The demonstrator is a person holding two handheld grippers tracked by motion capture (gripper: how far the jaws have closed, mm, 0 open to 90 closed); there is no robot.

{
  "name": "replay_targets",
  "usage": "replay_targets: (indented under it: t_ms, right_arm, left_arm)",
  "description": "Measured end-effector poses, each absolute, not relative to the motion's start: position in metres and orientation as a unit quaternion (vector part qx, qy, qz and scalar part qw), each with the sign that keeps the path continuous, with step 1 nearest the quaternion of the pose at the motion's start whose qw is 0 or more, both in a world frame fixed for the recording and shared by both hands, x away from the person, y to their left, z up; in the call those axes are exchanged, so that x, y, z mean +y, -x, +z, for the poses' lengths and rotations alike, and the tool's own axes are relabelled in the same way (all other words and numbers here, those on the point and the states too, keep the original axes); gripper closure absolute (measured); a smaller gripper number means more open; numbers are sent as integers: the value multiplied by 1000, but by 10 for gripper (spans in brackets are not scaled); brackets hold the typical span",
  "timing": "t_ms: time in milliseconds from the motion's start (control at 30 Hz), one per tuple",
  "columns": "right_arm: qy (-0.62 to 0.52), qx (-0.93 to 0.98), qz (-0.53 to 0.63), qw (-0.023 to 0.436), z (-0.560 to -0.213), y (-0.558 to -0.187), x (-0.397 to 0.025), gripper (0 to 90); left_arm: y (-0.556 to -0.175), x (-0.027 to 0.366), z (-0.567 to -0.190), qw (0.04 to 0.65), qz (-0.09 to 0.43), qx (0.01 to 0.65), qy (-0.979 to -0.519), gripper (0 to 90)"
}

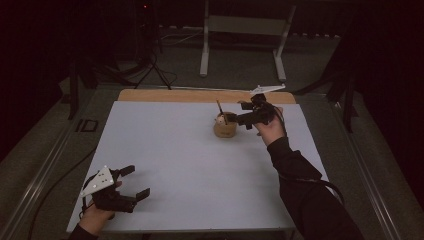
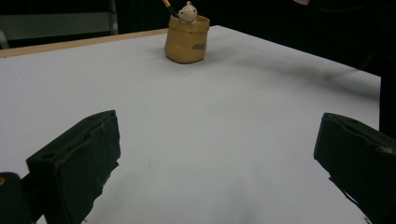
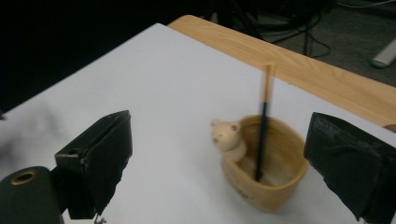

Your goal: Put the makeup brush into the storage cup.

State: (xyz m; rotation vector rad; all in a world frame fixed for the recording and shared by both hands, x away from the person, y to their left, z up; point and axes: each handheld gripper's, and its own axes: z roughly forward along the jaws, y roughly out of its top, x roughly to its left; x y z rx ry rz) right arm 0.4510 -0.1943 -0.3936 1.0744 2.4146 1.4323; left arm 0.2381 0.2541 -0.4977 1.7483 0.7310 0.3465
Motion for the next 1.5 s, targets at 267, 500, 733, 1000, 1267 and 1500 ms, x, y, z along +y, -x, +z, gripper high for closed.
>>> replay_targets:
  t_ms: [267, 500, 733, 1000, 1267, 1500]
  right_arm:
    - [-331, 808, 483, 66, -399, -430, -200, 87]
    - [-317, 802, 505, 43, -406, -421, -207, 87]
    - [-299, 806, 509, 41, -411, -400, -213, 87]
    - [-289, 811, 508, 28, -423, -381, -219, 88]
    - [-291, 800, 524, 21, -436, -365, -230, 127]
    - [-277, 815, 509, 23, -445, -351, -236, 117]
  left_arm:
    - [-238, 254, -498, 570, 149, 313, -745, 15]
    - [-238, 254, -497, 570, 149, 312, -745, 15]
    - [-238, 254, -497, 570, 149, 313, -745, 15]
    - [-238, 253, -497, 569, 148, 313, -746, 15]
    - [-238, 253, -497, 569, 149, 312, -746, 15]
    - [-238, 253, -497, 570, 148, 312, -746, 15]
